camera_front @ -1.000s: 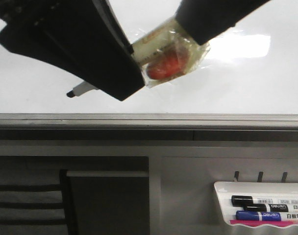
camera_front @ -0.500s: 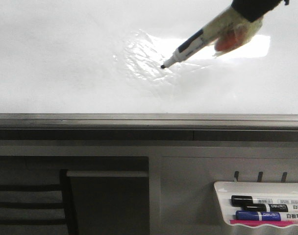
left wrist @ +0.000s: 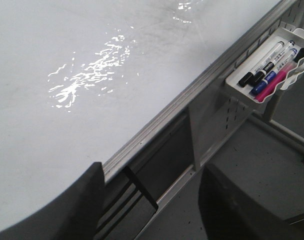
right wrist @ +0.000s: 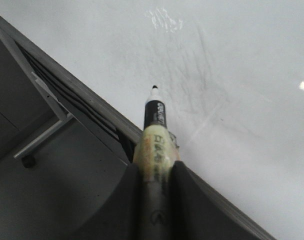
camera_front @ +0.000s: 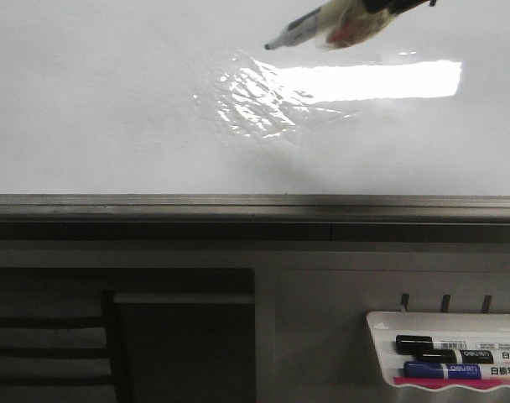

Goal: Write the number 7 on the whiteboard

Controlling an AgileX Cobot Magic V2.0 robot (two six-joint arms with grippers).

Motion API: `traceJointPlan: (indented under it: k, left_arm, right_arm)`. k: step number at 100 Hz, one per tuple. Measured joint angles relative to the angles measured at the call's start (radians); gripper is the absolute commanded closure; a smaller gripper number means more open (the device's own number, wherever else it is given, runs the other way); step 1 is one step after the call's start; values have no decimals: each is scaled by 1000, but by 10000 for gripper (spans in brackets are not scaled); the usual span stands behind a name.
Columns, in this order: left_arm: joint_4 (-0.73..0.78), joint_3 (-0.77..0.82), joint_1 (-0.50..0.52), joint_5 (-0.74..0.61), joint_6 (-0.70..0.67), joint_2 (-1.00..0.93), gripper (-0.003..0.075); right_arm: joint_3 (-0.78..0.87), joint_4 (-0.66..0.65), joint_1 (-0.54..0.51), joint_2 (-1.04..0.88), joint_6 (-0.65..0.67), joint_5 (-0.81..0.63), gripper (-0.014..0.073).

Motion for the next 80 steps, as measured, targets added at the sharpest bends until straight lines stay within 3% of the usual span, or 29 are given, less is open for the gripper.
traceJointPlan:
  k: [18,80]
  left_arm:
    - [0,0,0,-4,0,0,335]
    - [-2,0,0,-4,0,2,335]
  right_arm:
    - [-126,15,-50,122,21,75,647]
    - [-118,26,-48,255,23,-38,647]
